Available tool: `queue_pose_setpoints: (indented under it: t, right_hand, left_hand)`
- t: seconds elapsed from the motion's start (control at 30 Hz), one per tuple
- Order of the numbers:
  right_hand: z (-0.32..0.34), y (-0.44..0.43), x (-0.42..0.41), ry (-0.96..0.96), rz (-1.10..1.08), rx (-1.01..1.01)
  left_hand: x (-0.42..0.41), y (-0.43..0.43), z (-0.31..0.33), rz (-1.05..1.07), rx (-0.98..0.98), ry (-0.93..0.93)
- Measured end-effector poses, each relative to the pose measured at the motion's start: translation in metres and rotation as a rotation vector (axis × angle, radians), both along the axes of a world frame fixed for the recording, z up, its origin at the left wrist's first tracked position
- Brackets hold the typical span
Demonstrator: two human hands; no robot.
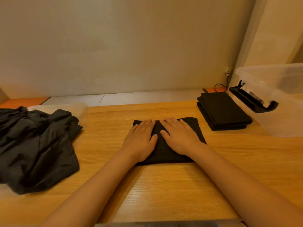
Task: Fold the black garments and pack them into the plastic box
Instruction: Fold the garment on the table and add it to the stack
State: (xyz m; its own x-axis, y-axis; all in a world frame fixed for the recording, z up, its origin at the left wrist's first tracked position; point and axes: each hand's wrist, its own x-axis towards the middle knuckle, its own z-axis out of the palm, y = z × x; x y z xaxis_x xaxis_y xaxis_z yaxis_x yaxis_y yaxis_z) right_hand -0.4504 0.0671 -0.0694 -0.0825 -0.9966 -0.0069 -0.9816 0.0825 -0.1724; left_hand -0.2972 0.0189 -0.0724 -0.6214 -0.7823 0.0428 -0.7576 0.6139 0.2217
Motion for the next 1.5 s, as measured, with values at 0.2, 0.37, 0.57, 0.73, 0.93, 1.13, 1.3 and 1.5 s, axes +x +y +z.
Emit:
queue_pose_setpoints:
  t: [0.2, 0.37, 0.57, 0.73, 0.93, 1.13, 1.3, 1.5]
  right_hand:
    - [-0.003, 0.001, -0.028, -0.017, -0.211, 0.013]
    - [0.004, 0.005, -0.033, 0.026, -0.224, 0.047]
    - [0.027, 0.024, 0.006, 0.055, -0.073, -0.126]
    - [0.004, 0.054, 0.029, -0.017, -0.008, -0.032]
    - [-0.004, 0.071, -0.003, 0.015, -0.064, -0.022]
    - [0.003, 0.096, -0.015, 0.023, -0.099, 0.047]
    - [0.015, 0.122, 0.013, 0.093, -0.045, -0.084]
    - [0.005, 0.156, 0.024, 0.020, 0.072, 0.004]
  left_hand:
    - [0.005, -0.002, 0.002, 0.127, 0.030, -0.005]
    - [0.000, -0.005, 0.008, 0.169, 0.029, -0.059]
    - [-0.007, 0.025, 0.026, 0.034, -0.043, -0.093]
    - [0.007, 0.051, -0.002, 0.004, -0.035, -0.082]
    - [0.025, 0.044, -0.003, -0.036, -0.042, -0.052]
    - [0.043, 0.044, 0.000, -0.062, 0.005, -0.048]
    - [0.049, 0.071, 0.001, -0.125, -0.101, -0.030]
    - [0.074, 0.109, 0.002, -0.146, -0.002, -0.024]
